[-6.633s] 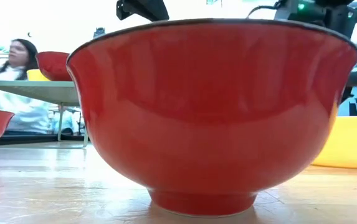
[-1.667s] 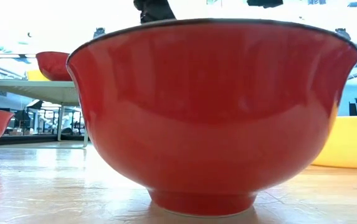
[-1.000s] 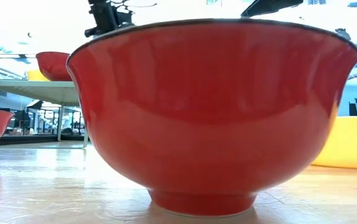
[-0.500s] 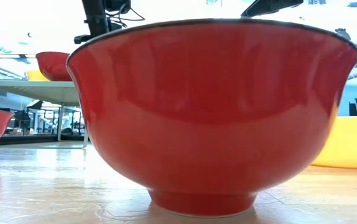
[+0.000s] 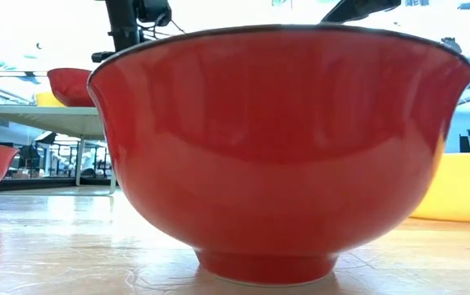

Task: Pick & Place Mini bowls
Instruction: Stack the red bowl on the red bowl on the shelf

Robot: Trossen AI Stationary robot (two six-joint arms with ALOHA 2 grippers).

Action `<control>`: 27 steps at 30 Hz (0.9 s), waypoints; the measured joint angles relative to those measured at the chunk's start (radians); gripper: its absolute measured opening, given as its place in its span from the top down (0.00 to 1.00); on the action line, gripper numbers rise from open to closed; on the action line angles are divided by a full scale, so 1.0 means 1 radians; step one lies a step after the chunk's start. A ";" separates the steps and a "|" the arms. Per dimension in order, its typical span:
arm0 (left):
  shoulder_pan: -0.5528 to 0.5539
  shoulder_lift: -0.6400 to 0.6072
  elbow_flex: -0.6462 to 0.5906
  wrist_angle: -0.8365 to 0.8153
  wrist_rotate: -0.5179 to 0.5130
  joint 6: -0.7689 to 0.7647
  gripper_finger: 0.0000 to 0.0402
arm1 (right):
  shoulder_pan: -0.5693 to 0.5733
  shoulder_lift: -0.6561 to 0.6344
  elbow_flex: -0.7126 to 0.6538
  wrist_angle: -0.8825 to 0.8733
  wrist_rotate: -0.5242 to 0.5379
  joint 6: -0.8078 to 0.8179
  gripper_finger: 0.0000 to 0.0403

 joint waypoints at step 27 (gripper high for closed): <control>0.042 0.000 -0.100 0.112 0.050 0.026 0.81 | 0.000 0.000 0.000 -0.036 0.000 0.020 0.48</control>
